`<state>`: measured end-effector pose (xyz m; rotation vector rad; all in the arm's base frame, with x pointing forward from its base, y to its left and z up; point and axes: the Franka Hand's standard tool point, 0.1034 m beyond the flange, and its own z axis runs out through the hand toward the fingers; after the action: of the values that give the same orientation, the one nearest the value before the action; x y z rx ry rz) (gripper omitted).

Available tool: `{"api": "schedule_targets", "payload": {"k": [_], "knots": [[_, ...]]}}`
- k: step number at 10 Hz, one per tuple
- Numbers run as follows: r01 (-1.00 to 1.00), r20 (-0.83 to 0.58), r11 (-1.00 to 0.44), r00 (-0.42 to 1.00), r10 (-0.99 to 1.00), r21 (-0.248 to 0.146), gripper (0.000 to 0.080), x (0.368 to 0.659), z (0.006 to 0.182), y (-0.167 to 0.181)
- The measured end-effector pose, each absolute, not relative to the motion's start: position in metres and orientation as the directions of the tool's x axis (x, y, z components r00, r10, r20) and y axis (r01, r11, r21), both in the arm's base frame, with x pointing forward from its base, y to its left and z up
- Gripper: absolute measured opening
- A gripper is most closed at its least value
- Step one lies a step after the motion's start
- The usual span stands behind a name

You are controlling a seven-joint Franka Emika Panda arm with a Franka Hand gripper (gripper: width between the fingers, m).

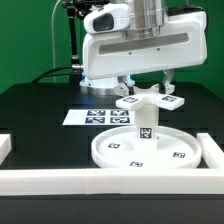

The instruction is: Assemble round table

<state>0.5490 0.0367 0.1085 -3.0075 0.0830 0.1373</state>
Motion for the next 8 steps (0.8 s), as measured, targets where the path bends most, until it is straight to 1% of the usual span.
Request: {"api": "schedule_targets", "payload": {"k": [1,2,3,4,5,8], "knots": [[-0.132,-0.099,-0.984,0.988,-0.12,-0.121,0.0442,0.5496,0.1085,0.0366],[-0.269,-0.108,-0.954,0.961,-0.256,-0.132,0.0442,0.5498,0.1077,0.0359],[-0.404,-0.098,-0.906,0.914,-0.394,-0.127,0.0442,0.5489,0.1071,0.0372],[-0.527,-0.084,-0.842,0.85,-0.52,-0.119,0.0442,0.546,0.1064,0.0391],[-0.61,-0.081,-0.784,0.793,-0.604,-0.117,0.0442,0.5444,0.1061,0.0391],[-0.844,-0.112,-0.523,0.535,-0.838,-0.119,0.0442,0.5489,0.106,0.0379]]}}
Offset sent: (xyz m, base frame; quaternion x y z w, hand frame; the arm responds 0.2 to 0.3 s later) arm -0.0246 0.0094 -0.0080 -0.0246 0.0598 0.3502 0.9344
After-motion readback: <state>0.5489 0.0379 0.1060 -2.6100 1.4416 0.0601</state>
